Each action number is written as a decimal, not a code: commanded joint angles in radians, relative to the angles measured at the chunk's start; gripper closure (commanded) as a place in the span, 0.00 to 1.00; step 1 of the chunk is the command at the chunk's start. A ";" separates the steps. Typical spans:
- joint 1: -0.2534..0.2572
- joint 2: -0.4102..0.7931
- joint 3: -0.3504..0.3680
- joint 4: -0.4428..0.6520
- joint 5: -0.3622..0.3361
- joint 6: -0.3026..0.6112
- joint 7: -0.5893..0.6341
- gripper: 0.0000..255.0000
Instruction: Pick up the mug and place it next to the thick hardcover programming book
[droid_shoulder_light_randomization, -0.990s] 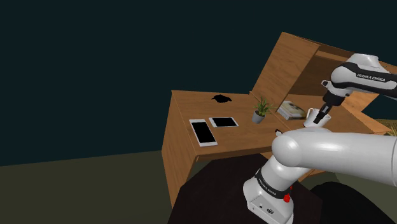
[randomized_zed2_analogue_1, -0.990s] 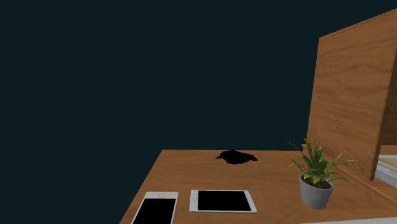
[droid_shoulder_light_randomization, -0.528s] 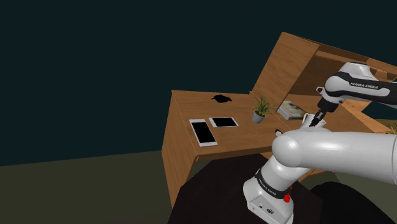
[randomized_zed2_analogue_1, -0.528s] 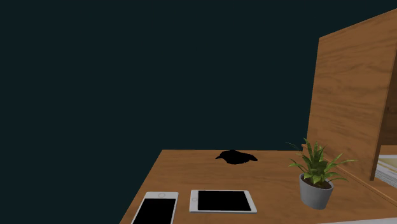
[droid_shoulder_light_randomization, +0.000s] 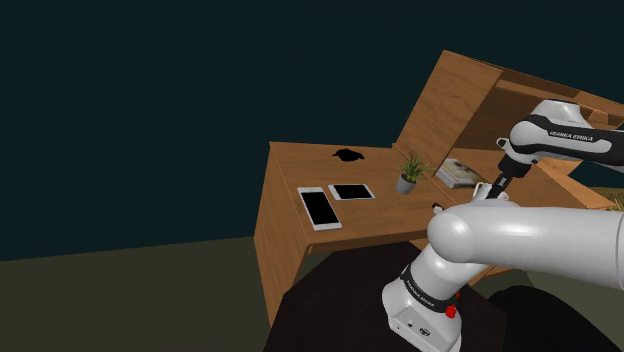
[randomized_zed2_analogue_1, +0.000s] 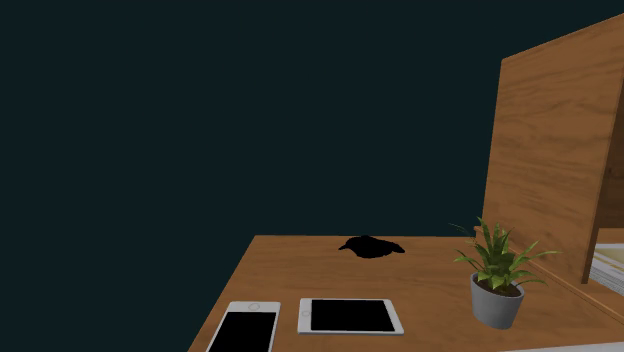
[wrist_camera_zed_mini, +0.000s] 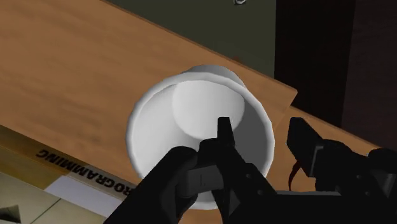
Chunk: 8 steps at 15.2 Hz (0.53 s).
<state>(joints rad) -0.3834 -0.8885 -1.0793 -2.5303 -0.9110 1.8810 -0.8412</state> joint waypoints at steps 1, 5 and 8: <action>0.000 0.000 0.000 0.000 0.000 0.000 0.000 0.00; 0.000 0.000 0.000 0.000 0.000 0.000 0.000 0.00; -0.011 -0.021 0.089 0.052 0.063 -0.091 -0.016 0.00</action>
<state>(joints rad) -0.3995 -0.9092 -1.0156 -2.5070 -0.8727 1.8222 -0.8498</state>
